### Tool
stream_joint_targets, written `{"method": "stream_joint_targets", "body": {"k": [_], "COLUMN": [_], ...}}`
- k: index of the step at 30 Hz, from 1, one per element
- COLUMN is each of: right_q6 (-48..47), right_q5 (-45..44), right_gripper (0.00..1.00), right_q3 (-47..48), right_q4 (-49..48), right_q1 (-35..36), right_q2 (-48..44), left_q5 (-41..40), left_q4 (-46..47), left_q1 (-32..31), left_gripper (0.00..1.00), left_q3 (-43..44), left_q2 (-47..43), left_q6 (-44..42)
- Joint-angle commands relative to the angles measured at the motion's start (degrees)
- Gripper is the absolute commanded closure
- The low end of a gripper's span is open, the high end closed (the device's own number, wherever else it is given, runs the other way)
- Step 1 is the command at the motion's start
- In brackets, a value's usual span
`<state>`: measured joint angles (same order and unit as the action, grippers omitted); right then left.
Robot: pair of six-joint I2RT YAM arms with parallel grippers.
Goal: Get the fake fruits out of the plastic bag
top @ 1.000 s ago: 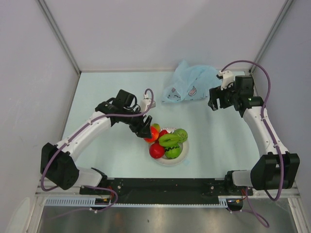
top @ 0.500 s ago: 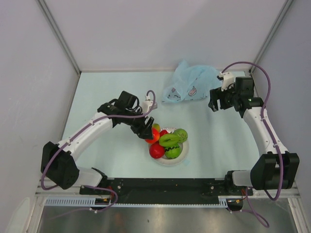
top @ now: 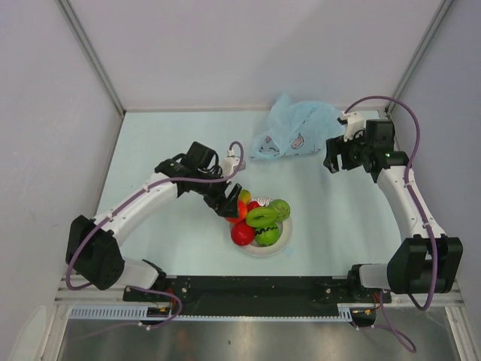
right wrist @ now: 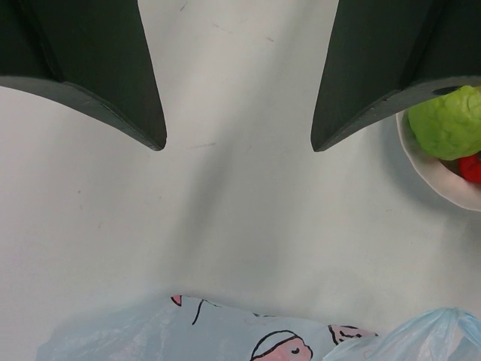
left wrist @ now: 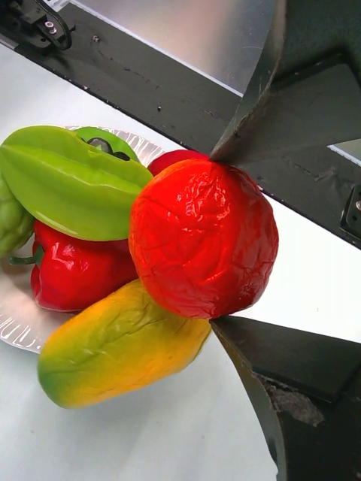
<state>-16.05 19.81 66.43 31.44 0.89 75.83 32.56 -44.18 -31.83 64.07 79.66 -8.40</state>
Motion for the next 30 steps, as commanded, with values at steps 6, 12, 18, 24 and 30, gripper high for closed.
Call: {"method": "stream_joint_targets", "body": {"k": [6, 12, 18, 24, 30], "right_q6": [0.5, 0.7, 0.7, 0.8, 0.9], "right_q5": [0.8, 0.9, 0.9, 0.8, 0.8], "right_gripper": [0.17, 0.17, 0.17, 0.17, 0.17], "right_q3": [-0.2, -0.3, -0.3, -0.3, -0.3], "right_q4": [-1.7, -2.0, -2.1, -2.2, -2.3], "right_q1": [-0.4, -0.4, -0.4, -0.4, -0.4], "right_q2": [-0.8, -0.6, -0.5, -0.6, -0.4], "left_q5": [-0.2, 0.0, -0.6, -1.0, 0.0], "left_q4": [0.4, 0.3, 0.3, 0.5, 0.2], "left_q1": [-1.0, -1.2, -1.3, -1.3, -1.3], "left_gripper": [0.14, 0.13, 0.13, 0.27, 0.48], "left_q3": [2.5, 2.4, 2.5, 2.8, 3.9], "left_q2": [0.6, 0.5, 0.6, 0.8, 0.9], "left_q6": [-0.2, -0.4, -0.2, -0.1, -0.2]}}
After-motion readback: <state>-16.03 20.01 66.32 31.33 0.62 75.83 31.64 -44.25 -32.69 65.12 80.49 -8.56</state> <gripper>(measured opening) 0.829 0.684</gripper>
